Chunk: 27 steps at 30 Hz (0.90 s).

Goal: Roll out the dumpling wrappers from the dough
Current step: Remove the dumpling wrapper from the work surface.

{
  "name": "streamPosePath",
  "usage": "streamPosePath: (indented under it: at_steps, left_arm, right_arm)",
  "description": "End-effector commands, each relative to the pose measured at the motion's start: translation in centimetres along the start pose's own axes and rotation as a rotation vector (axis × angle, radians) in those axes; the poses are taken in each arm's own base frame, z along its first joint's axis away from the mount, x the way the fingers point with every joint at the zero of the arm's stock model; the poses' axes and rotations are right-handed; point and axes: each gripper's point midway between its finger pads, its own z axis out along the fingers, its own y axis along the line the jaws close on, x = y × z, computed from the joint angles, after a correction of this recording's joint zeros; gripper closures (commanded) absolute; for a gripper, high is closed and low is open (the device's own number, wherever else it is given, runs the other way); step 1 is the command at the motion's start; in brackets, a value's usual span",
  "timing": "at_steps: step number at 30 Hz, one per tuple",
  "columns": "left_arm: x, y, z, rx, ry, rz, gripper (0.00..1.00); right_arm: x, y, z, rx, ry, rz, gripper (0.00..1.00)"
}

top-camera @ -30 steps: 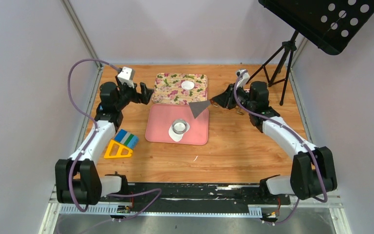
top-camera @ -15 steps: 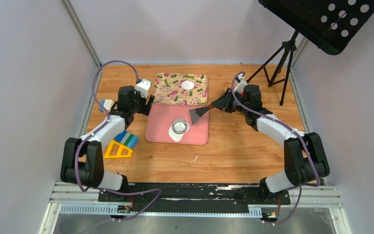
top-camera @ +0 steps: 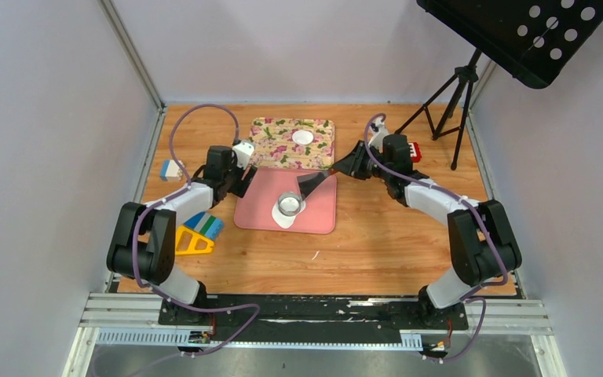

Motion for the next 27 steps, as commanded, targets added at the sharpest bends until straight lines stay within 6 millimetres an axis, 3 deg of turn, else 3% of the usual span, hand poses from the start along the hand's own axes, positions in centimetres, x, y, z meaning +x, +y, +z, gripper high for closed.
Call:
streamPosePath:
  at_steps: [1, 18, 27]
  left_arm:
    - [-1.4, 0.5, 0.1, -0.021, -0.025, 0.022, 0.14]
    - [-0.6, -0.6, 0.9, 0.016, 0.013, 0.029, 0.16]
    - [0.0, -1.1, 0.9, 0.03, 0.04, 0.041, 0.16]
  right_arm:
    - [-2.3, 2.9, 0.9, -0.077, -0.066, -0.056, 1.0]
    - [-1.4, 2.0, 1.5, -0.019, -0.05, -0.11, 1.0]
    - [-0.9, 2.7, 1.7, -0.035, -0.033, -0.109, 1.0]
